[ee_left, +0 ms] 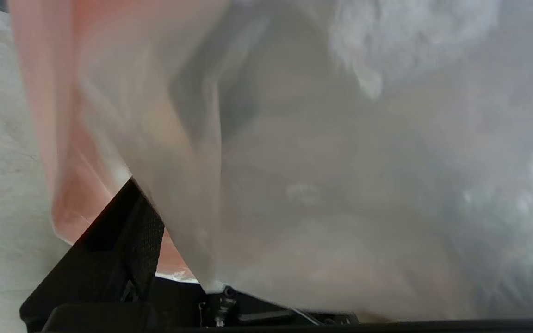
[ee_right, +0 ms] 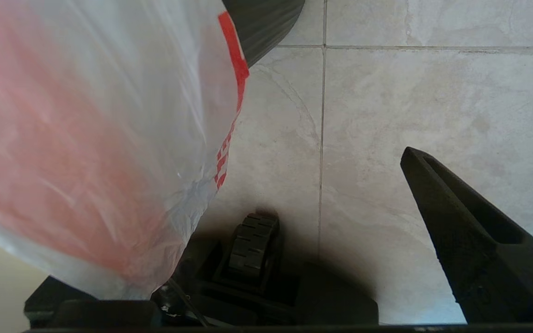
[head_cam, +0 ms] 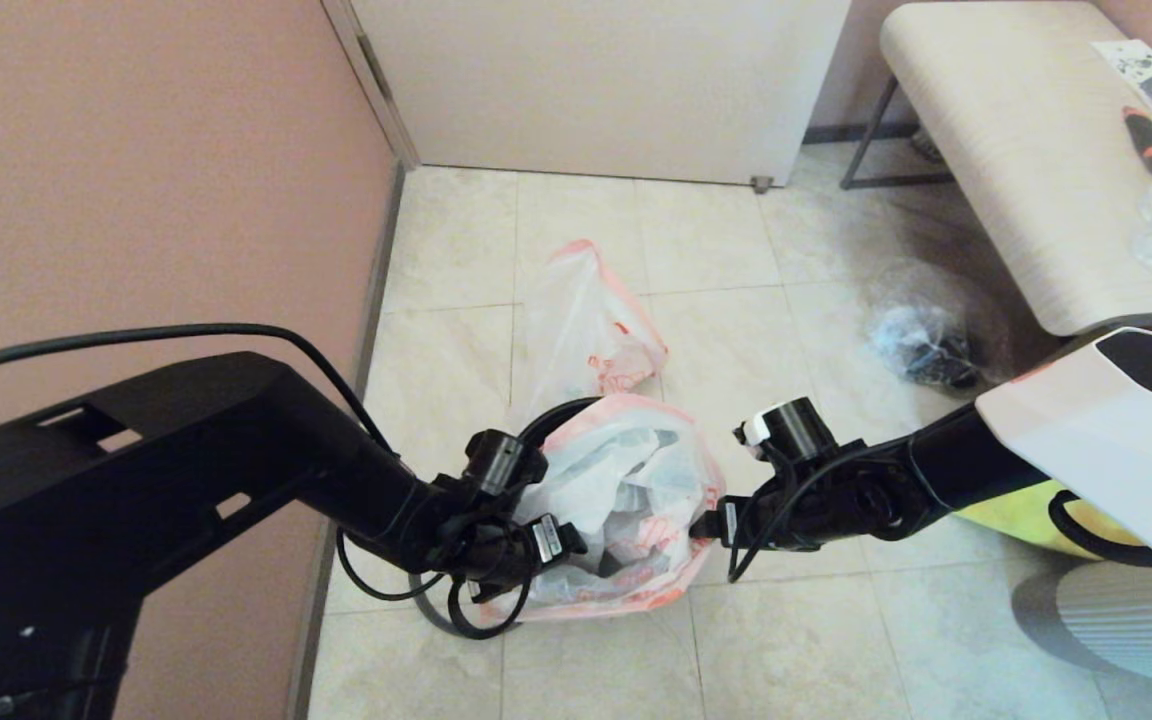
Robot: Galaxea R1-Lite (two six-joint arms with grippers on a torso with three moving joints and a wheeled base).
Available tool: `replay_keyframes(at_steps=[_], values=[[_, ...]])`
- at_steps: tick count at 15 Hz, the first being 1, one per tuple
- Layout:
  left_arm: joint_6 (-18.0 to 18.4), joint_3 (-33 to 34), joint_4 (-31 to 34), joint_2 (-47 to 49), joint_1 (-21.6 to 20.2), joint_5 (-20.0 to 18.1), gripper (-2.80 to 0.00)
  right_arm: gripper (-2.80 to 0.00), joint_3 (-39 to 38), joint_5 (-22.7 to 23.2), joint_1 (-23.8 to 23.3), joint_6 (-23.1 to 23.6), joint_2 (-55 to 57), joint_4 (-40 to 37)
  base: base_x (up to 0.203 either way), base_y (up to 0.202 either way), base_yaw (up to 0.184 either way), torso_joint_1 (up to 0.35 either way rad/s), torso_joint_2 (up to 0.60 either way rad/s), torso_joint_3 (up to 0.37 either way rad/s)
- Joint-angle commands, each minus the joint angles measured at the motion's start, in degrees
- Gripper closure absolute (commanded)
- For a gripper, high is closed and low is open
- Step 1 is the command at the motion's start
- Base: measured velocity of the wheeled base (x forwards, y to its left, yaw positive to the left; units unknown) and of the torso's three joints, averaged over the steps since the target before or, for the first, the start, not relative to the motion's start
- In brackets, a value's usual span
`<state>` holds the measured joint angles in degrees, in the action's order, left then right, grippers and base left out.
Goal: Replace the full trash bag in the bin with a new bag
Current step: Put the new garbage bag on the trash can
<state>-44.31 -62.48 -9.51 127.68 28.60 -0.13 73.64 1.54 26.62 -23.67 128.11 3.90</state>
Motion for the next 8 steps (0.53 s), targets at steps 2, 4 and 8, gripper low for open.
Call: replay_keyframes(at_steps=[2,4,8], values=[[-0.3,-1.1,0.0,2.1,-0.1,1.7,-2.80,-2.80,0.1,0.0,0.0,-0.1,0.2,0.2,0.000,0.000,0.000,0.000,0.00,0.000],[-0.2,-2.0,-0.1,2.8,0.2,3.6,0.00,-2.80,0.1,0.0,0.1,-0.1,0.6,0.8,0.000,0.000,0.000,0.000,0.00,0.000],[0.3,-3.0,-3.2,3.5,0.0,4.7,0.00,-2.80,0.0,0.0,0.1,-0.3,0.7,0.8,0.000,0.000,0.000,0.000,0.00,0.000]])
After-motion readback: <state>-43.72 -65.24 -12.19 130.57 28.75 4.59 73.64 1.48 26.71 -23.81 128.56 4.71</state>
